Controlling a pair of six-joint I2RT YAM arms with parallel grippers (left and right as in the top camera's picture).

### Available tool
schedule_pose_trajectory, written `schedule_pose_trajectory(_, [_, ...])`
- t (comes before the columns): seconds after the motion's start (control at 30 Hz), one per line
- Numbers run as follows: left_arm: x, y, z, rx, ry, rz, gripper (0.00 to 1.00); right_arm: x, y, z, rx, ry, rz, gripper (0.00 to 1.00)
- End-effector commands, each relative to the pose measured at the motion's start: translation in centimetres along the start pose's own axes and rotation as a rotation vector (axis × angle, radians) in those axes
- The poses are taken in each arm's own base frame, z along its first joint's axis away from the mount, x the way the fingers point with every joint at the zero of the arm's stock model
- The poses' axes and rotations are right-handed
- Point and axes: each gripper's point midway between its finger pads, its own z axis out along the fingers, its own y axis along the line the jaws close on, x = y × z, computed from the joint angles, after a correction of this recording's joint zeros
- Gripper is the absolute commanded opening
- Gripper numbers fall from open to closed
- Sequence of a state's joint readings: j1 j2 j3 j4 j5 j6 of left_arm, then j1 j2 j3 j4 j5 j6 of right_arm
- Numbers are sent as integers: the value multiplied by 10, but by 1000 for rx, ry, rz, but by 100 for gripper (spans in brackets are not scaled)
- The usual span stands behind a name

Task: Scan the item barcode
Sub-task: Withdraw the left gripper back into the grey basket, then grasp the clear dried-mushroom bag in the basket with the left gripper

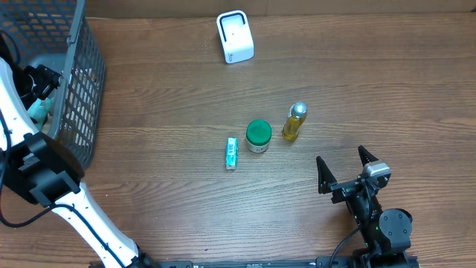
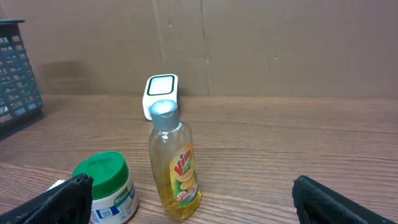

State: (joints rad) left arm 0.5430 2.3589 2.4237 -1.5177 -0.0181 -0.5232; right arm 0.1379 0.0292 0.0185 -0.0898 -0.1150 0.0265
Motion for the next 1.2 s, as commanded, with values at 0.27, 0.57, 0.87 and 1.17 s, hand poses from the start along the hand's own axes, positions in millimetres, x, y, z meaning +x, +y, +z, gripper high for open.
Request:
schedule_pose_trajectory(0.27, [3,4,30,-61,41,-35,100,0,-2,0,9,-3,2,100])
schedule_pose_trajectory(0.57, [-2,3,38,-67,29,-33,100,0,-2,0,8,-3,2,100])
schedule_pose_trajectory(0.87, [3,5,57,-82,51,-31,100,0,-2,0,9,-3,2,100])
schedule_pose_trajectory(1.17, [11,9,96,-96,75,-29,100,0,-2,0,8,-3,2,100])
